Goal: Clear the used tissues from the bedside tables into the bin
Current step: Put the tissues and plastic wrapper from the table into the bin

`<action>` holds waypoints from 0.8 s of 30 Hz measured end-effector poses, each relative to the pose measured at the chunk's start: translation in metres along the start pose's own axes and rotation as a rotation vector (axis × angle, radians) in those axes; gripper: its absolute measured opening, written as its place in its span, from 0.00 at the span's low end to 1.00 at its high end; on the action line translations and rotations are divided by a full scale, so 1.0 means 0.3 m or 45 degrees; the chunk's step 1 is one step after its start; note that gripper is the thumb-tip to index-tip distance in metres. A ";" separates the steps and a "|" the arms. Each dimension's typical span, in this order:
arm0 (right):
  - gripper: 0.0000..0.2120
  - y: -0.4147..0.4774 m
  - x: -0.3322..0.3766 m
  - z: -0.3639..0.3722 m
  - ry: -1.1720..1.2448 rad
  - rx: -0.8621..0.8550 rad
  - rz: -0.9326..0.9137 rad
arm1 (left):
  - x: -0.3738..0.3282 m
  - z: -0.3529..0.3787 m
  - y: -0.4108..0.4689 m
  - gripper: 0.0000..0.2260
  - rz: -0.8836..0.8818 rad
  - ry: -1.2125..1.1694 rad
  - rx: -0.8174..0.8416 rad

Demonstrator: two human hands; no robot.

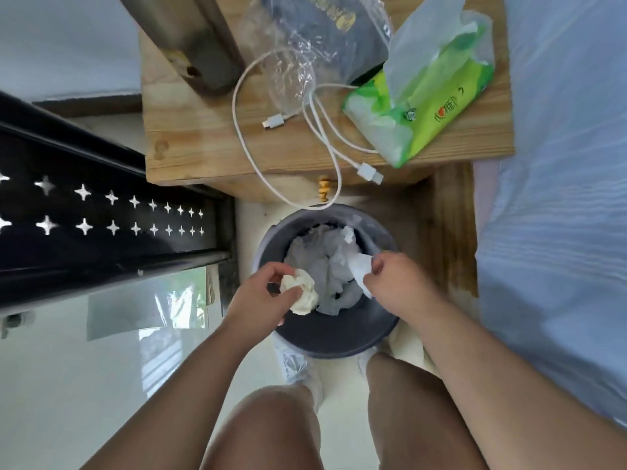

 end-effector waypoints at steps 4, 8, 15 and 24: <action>0.14 -0.019 -0.014 0.004 -0.054 0.057 0.059 | 0.003 0.006 0.005 0.17 -0.032 0.142 0.052; 0.05 -0.103 0.020 -0.059 -0.037 0.007 0.045 | -0.040 -0.005 -0.047 0.23 0.012 0.122 0.049; 0.02 -0.343 0.235 -0.333 0.198 -0.333 -0.397 | -0.235 -0.059 -0.215 0.15 0.198 0.027 -0.132; 0.08 -0.564 0.556 -0.775 0.370 -0.674 -0.867 | -0.633 -0.233 -0.369 0.19 0.526 -0.171 -0.425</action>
Point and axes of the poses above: each hand's wrist, its own y-axis towards the middle knuckle, its own z-axis out of the palm, x = y × z, the point moved 8 cm from there along y, towards the middle knuckle, and after that the axes turned 9 degrees about x, right-handed, at the moved point
